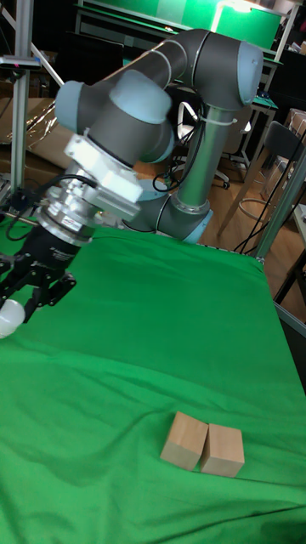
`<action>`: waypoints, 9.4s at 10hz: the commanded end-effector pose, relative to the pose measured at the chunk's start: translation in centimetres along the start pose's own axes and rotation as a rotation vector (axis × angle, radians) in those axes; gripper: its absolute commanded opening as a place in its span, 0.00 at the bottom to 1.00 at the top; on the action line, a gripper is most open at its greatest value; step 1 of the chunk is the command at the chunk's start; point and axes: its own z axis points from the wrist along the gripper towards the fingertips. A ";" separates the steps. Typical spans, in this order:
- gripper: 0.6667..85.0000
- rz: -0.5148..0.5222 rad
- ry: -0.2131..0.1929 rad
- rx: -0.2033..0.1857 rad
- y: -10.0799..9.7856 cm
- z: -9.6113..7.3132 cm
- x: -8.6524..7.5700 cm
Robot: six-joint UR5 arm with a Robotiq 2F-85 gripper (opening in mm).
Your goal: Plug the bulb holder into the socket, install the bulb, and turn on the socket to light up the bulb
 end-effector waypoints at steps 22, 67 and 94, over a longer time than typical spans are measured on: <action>0.00 0.218 -0.122 -0.177 1.2 -2.4 4.5; 0.00 0.172 -0.135 -0.110 2.1 4.5 11.2; 0.65 -0.123 -0.028 -0.237 1.6 1.2 11.0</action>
